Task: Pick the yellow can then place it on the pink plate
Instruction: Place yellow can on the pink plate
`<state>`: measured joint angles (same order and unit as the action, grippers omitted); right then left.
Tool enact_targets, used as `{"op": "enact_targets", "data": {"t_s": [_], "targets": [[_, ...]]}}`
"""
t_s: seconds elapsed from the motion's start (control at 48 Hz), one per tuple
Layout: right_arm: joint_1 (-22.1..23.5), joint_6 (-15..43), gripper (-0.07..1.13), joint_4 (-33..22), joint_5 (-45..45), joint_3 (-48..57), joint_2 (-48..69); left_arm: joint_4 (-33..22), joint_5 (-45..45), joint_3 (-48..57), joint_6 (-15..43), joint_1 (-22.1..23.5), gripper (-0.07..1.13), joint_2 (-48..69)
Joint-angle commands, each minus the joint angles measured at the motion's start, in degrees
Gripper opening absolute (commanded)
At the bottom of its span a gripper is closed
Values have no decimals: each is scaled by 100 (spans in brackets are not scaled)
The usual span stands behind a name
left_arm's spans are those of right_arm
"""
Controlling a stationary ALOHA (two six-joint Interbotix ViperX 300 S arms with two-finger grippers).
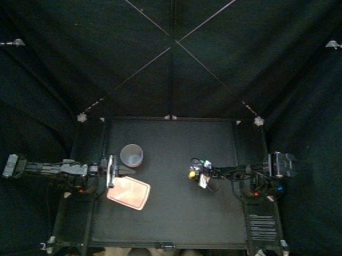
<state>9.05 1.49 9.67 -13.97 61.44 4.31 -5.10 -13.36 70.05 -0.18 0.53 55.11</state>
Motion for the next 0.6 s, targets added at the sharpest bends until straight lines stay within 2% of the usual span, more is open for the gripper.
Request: {"op": "enact_targets", "data": {"t_s": [0.021,0.167,0.333,0.604], "targets": [[9,0,68,18,18,-123,79,0,-53,-105,9,18,1,-26],[-132,0,68,35,44,-352,132,0,-53,-97,9,9,1,-26],[-659,-53,68,-123,141,-1151,97,9,-79,-105,9,-132,1,-26],[-1116,-9,68,-967,255,-2786,-800,114,-149,-220,53,-475,1,0]]}}
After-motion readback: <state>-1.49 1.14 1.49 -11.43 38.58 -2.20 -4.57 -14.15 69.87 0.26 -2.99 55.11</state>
